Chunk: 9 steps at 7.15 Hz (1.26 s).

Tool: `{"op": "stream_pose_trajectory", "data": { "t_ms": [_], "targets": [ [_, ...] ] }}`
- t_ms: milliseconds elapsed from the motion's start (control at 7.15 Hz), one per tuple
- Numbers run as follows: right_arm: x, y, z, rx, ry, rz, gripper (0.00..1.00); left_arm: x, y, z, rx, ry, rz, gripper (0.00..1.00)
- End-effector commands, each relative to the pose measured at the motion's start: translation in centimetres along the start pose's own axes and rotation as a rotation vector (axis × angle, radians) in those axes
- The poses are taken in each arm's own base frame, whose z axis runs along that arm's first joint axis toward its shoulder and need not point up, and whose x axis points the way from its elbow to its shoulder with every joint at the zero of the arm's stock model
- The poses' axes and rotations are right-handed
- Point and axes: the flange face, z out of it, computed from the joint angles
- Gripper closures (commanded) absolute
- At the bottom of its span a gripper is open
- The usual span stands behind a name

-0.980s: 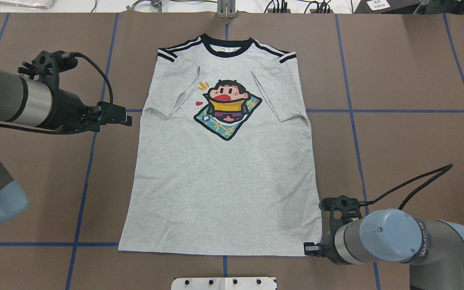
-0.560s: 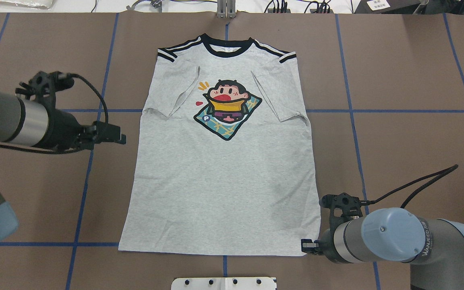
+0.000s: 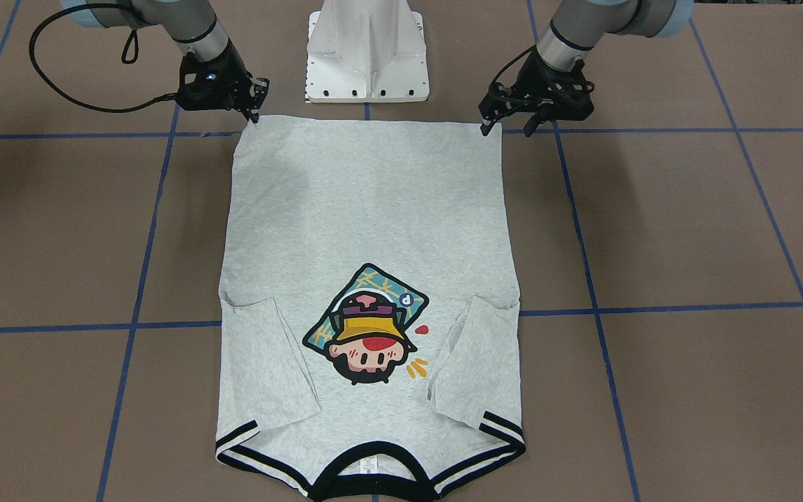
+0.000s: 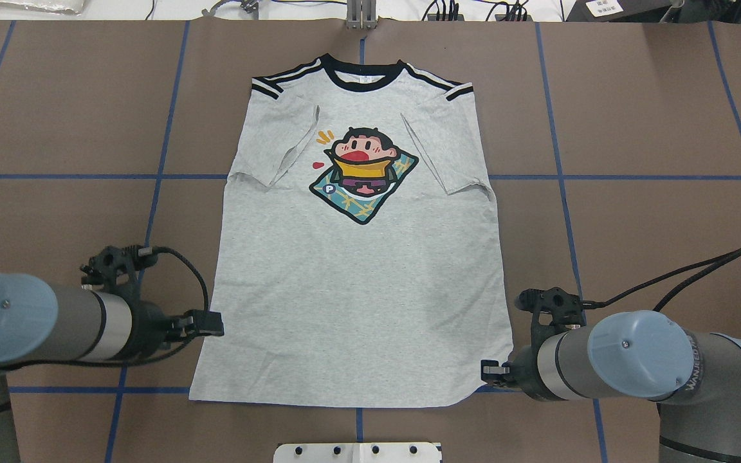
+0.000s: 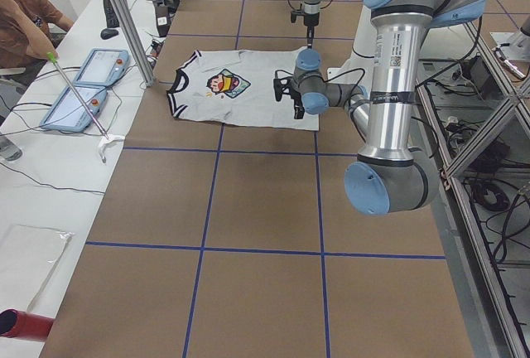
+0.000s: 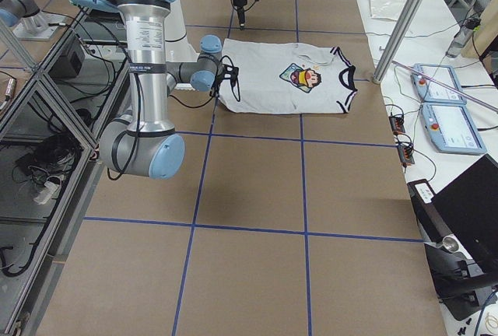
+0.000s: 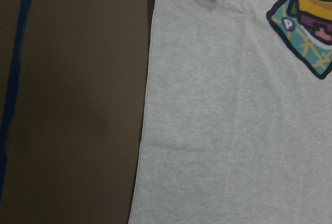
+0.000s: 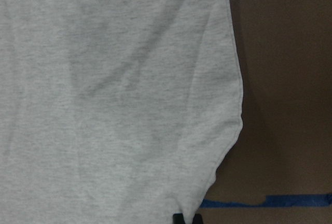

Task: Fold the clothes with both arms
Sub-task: 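Lower the left gripper to the other hem corner nearest the robot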

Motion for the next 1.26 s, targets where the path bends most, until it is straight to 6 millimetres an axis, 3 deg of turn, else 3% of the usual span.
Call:
{"op": "stream_pose_trajectory", "data": {
  "t_ms": [0,420,980,1119],
  "targets": [
    [-0.6,-0.3,-0.6,0.005,-0.018,0.001,1.0,-1.0,4.1,2.8,-0.025,-0.087,-0.06,0.01],
    [-0.9,-0.7,-0.9,0.01,-0.027,0.004,1.0,-1.7,5.1,4.9,-0.022,-0.135,-0.069,0.1],
    [-0.8,-1.2,-1.1,0.013,-0.027,0.009,1.0,-1.8,5.1,5.0,-0.023,-0.142,-0.069,0.28],
    [-0.7,-1.4,-1.2,0.008,-0.027,0.013,1.0,-1.9,5.1,5.1,-0.022,-0.146,-0.07,0.29]
  ]
}}
